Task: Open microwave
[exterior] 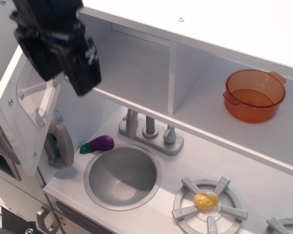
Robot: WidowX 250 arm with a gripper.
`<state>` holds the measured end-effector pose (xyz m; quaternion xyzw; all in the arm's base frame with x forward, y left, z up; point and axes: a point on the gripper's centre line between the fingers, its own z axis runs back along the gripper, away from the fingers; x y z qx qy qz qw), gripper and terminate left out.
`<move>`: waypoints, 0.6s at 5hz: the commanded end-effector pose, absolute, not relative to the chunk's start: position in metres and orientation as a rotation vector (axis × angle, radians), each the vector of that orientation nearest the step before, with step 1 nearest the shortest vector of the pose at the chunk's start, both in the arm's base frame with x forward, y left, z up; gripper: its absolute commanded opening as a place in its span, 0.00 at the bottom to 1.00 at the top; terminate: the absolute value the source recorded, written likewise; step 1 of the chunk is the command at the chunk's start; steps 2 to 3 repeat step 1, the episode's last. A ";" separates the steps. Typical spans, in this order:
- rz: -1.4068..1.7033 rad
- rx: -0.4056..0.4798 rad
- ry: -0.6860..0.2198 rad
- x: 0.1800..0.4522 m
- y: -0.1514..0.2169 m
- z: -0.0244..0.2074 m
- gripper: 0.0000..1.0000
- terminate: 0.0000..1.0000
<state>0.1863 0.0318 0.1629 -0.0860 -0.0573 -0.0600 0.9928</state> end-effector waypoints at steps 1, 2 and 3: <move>-0.124 -0.164 -0.139 0.192 0.039 0.185 1.00 1.00; -0.124 -0.164 -0.139 0.192 0.039 0.185 1.00 1.00; -0.124 -0.164 -0.139 0.192 0.039 0.185 1.00 1.00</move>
